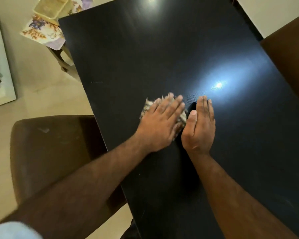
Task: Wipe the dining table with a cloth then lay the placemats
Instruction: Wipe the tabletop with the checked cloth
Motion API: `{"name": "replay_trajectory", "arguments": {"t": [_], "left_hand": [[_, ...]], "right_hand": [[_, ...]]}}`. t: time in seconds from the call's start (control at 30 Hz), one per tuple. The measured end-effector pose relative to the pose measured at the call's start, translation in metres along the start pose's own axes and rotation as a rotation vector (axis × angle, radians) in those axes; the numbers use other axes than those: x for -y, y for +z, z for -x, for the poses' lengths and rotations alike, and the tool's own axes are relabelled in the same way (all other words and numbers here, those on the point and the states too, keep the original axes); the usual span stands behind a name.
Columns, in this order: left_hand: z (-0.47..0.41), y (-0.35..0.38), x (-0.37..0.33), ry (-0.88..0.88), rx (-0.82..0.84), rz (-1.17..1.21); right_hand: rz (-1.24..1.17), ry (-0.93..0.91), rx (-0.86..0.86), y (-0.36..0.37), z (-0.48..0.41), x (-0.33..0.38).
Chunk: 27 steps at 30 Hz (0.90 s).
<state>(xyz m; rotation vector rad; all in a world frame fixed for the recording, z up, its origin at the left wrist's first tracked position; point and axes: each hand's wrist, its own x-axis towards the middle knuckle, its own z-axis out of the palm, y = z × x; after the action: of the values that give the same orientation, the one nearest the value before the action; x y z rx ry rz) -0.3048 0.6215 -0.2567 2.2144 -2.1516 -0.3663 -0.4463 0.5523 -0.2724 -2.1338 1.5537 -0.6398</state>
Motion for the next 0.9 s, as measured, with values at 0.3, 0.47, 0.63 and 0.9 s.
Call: {"name": "replay_trajectory", "arguments": {"t": [0.3, 0.47, 0.63, 0.9], "left_hand": [[0.106, -0.011, 0.066, -0.382, 0.094, 0.014], [0.039, -0.041, 0.152, -0.593, 0.019, 0.085], [0.011, -0.033, 0.132, -0.543, 0.004, 0.029], [0.12, 0.03, -0.05, -0.197, 0.033, 0.016]], "right_hand": [[0.13, -0.056, 0.133, -0.019, 0.025, -0.001], [0.248, -0.13, 0.148, -0.02, 0.054, -0.012], [0.315, -0.155, 0.162, -0.011, 0.051, -0.016], [0.383, -0.295, 0.284, -0.014, 0.06, -0.013]]}}
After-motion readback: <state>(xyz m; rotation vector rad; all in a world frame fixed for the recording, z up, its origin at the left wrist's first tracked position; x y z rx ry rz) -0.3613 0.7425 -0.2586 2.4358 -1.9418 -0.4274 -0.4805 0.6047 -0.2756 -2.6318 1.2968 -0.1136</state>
